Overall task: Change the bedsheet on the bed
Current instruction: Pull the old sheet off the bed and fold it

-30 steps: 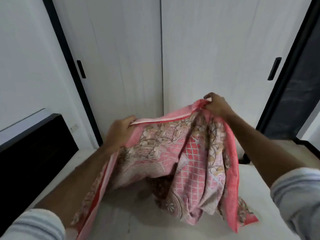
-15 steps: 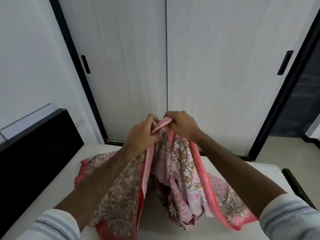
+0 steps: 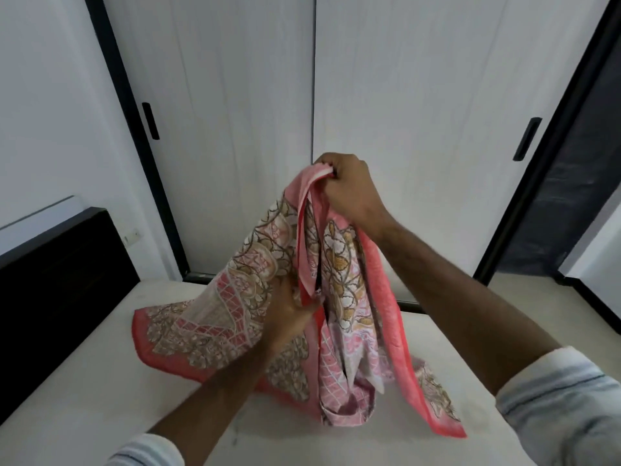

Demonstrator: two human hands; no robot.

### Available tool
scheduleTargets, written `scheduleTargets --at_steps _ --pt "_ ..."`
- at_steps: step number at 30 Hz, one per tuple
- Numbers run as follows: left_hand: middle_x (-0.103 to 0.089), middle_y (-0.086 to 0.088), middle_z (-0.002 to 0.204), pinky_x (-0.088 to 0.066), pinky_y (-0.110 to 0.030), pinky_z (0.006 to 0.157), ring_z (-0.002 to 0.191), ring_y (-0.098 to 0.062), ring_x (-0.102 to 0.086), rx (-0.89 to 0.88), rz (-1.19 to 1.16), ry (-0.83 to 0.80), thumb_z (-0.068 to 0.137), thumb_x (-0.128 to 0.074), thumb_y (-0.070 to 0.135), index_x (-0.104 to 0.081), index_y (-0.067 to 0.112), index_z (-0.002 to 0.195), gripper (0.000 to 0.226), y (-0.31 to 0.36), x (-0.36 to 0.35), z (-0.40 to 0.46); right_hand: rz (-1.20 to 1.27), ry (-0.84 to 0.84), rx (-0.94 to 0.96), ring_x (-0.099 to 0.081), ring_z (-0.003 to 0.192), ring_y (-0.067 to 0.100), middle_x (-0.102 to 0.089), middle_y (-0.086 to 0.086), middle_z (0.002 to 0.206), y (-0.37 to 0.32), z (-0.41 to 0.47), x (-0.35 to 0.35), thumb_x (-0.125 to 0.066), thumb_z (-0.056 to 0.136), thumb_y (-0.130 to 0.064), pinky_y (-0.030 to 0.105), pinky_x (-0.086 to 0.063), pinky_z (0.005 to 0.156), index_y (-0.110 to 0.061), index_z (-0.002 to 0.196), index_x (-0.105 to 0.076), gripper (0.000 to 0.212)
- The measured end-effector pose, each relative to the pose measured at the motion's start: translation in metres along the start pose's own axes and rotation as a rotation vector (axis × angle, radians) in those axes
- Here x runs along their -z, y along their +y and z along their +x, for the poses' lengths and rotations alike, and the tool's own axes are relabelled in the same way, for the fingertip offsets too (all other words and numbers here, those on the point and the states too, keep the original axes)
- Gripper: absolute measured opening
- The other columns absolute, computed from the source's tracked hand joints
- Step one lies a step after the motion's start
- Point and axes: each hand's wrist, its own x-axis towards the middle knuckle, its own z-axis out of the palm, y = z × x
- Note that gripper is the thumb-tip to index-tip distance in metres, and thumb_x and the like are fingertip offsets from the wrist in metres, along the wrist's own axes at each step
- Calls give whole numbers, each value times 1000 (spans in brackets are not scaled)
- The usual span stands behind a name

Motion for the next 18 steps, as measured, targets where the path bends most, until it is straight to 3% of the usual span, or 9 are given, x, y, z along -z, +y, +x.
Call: scheduleTargets --at_steps 1,3,5,7,9,12,14,16,18 --pt "-62 5 116 -55 -24 81 103 -11 -65 -12 -47 26 77 -78 54 -54 28 124 59 5 -4 2 12 15 4 -66 66 14 -69 -5 71 -5 0 1 -52 83 -4 34 -52 59 -18 85 -72 25" --pt "-63 7 126 -54 -21 85 111 -9 -64 -29 -102 122 87 -73 41 -49 24 137 58 22 -8 6 16 44 10 -66 66 15 -70 -4 72 -12 0 6 -52 82 -3 33 -51 58 -16 86 -74 25" --pt "-66 8 126 -52 -20 90 110 -8 -66 -46 -126 204 94 -67 34 -54 21 137 46 33 -8 11 2 54 14 -68 67 15 -71 -3 74 -16 1 13 -52 82 -3 33 -53 58 -15 88 -74 26" --pt "-64 17 123 -47 -10 93 106 3 -63 -59 -156 163 97 -64 37 -58 22 138 44 38 -5 12 0 74 -9 -68 68 14 -71 -2 74 -15 4 26 -51 83 -3 32 -54 59 -15 86 -73 25" --pt "-64 18 115 -44 -4 88 104 -3 -66 -46 -164 121 97 -58 43 -62 17 134 45 33 -4 8 27 122 -57 -67 68 13 -71 -3 72 -7 10 42 -51 81 -4 31 -54 60 -15 80 -72 24" --pt "-68 9 109 -52 -26 92 106 -20 -65 107 -299 258 103 -56 21 -67 12 129 29 24 -3 5 1 161 -118 -68 71 14 -72 0 73 15 15 66 -52 78 -6 33 -56 63 -14 80 -72 23" --pt "-69 4 99 -48 -30 81 95 -21 -65 128 -303 363 101 -54 18 -71 19 116 22 26 7 13 -73 169 -163 -70 76 18 -73 2 77 40 19 82 -52 78 -9 34 -58 68 -14 83 -73 22" --pt "-66 5 79 -44 -34 67 74 -16 -62 2 -177 308 95 -53 30 -68 23 96 17 31 27 24 -144 200 -255 -71 84 24 -74 6 83 72 24 98 -53 78 -13 38 -58 74 -12 88 -74 23" --pt "-68 1 74 -46 -36 64 69 -17 -63 -157 57 168 92 -57 33 -71 18 93 21 40 47 39 -276 195 -385 -69 95 33 -73 14 94 108 26 109 -56 82 -20 38 -54 78 -10 97 -70 23"
